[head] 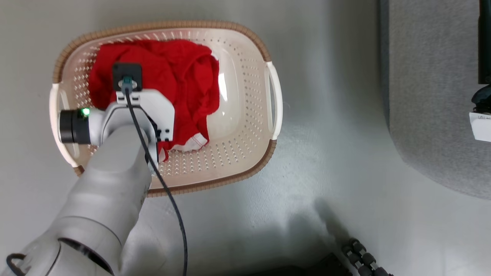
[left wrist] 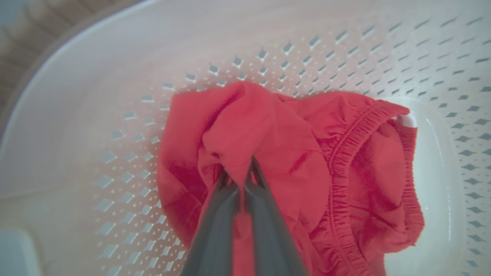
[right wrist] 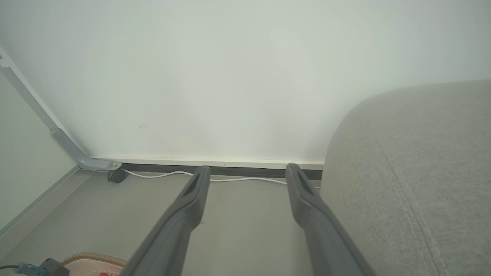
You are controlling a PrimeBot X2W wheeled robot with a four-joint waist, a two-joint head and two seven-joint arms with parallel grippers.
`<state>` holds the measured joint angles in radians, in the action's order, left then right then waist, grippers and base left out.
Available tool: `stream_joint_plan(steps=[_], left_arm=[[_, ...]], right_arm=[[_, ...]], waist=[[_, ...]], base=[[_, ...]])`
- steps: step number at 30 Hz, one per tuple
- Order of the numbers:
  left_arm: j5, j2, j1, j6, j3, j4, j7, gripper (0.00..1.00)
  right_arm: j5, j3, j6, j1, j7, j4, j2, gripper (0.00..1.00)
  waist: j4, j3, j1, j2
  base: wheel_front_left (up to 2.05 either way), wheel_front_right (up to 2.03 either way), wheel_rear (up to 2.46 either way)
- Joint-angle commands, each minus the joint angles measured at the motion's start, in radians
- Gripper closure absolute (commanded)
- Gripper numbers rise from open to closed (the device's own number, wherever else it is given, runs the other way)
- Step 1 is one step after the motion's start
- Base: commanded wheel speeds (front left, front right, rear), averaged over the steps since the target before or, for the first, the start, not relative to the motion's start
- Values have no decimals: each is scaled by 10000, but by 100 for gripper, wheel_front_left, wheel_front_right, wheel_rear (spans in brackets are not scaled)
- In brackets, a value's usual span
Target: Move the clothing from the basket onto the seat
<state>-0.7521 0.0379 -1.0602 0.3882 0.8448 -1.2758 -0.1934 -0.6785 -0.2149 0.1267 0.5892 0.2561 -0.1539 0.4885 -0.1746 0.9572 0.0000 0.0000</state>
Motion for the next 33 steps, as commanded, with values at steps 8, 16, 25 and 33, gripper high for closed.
stream_joint_plan(steps=[8, 16, 25, 33], left_arm=[[-253, 123, 1316, -812, 78, 149, -635, 100], [15, 123, 2432, -764, 506, 1358, -680, 100], [799, 123, 3928, -596, -231, 2961, -682, 100], [1640, 123, 5017, -685, -1006, 4286, -683, 100]], right_arm=[[-7, -304, 40, -521, 57, 392, -37, 0], [145, -561, 40, -961, 57, 937, -156, 0], [377, -761, 40, -1495, 57, 1470, -419, 0], [643, -948, 40, -2004, 57, 2067, -776, 0]], waist=[[42, -1847, 0, 0], [295, -3522, 0, 0], [613, -5086, 0, 0], [833, -6384, 0, 0]], base=[[0, 0, 0], [0, 0, 0], [0, 0, 0], [0, 0, 0]])
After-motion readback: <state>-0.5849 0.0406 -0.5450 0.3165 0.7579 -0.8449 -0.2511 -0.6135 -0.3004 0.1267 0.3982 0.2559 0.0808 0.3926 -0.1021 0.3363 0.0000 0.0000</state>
